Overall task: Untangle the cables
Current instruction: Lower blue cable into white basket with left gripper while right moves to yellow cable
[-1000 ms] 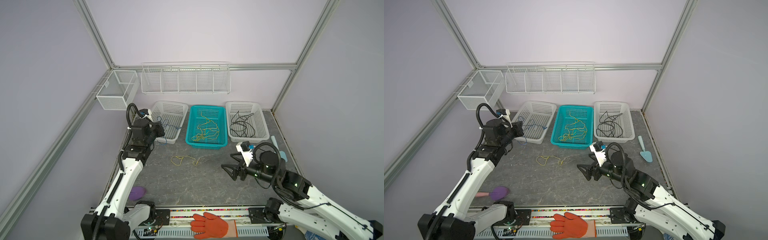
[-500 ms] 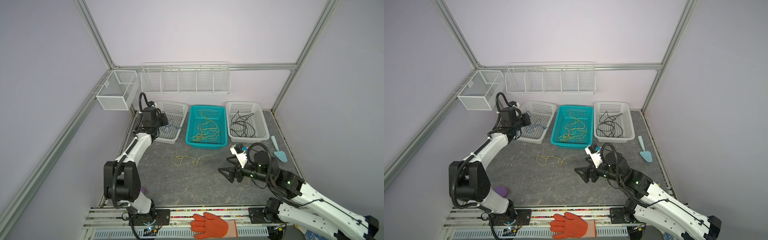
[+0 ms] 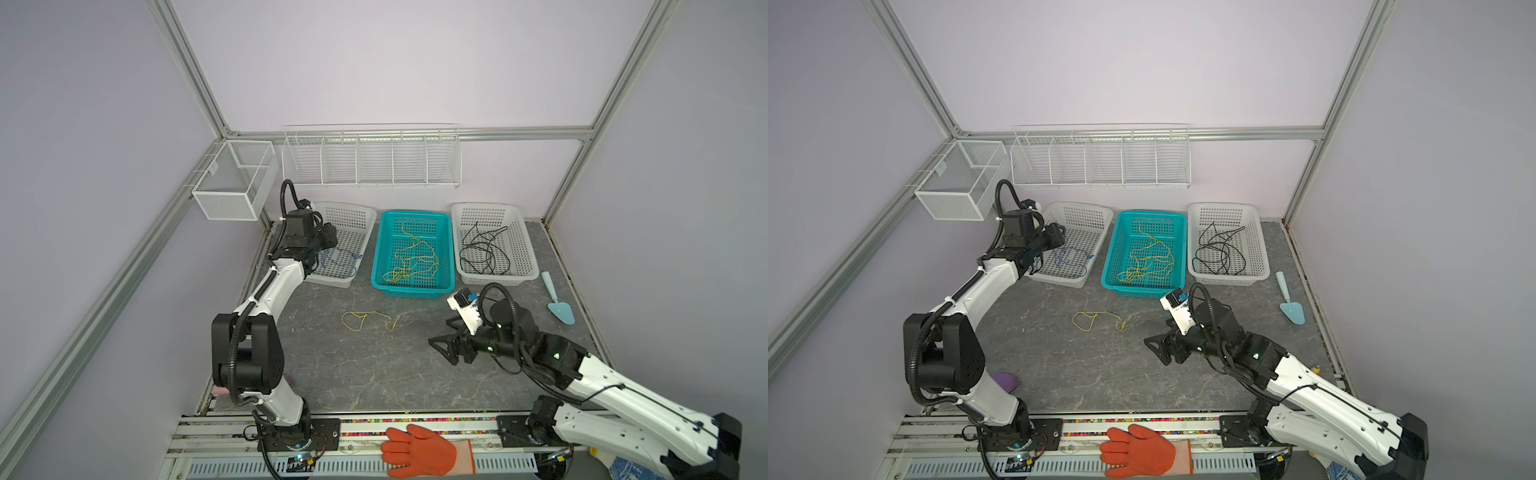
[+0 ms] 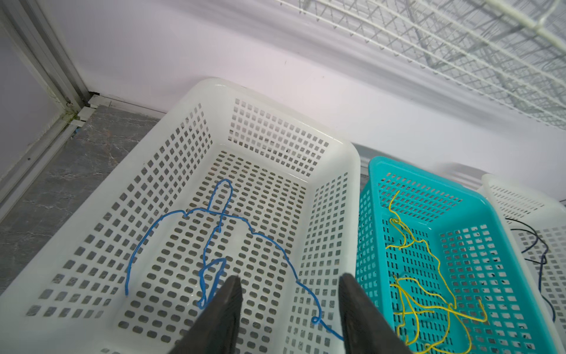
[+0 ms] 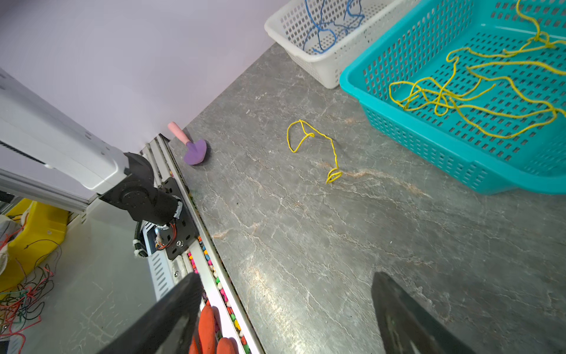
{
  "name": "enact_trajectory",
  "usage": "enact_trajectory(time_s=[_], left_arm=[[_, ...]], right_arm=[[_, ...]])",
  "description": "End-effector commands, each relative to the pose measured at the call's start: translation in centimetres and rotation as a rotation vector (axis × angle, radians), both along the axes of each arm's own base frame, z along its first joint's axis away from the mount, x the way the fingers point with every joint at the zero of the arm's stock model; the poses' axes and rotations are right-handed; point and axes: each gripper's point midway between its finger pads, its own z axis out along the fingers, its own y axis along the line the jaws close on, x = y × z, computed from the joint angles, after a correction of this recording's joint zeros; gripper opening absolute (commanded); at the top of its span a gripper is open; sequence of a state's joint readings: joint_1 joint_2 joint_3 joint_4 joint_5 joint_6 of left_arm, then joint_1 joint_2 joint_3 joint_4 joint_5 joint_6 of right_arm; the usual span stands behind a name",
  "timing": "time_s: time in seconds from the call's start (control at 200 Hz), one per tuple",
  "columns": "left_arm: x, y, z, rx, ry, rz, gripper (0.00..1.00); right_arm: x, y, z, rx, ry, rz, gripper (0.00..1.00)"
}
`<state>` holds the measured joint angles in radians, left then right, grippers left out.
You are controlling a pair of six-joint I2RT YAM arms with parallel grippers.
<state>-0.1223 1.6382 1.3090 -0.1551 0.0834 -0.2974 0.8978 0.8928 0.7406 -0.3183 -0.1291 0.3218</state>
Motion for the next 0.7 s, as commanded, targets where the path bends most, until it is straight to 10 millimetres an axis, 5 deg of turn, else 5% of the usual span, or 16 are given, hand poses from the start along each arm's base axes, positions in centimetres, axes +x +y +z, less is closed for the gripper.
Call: enact_trajectory(time_s=[0.0,0.22,0.495,0.695], left_arm=[[-1.6,0.2,2.0,-0.047,-0.017,0.009,0.59],[-5.6,2.2,0.3,-0.099,0.092,0.148,0.65],[-8.6,1.9,-0.3,-0.173,0.172,0.159,0.70],[-11.8,3.0,1.0,-0.135,0.135,0.181,1.00]], right_arm=[[0.3,0.7,-0.8,-0.014,0.033,-0.004,0.89],[0.9,2.7,-2.7,-0.048,0.079,0.026,0.89],[4.1,5.4,-6.7,-0.128,0.131,-0.044,0.98],[6.5,8.4,-8.8,-0.134,0.185,-0.083,0.94]])
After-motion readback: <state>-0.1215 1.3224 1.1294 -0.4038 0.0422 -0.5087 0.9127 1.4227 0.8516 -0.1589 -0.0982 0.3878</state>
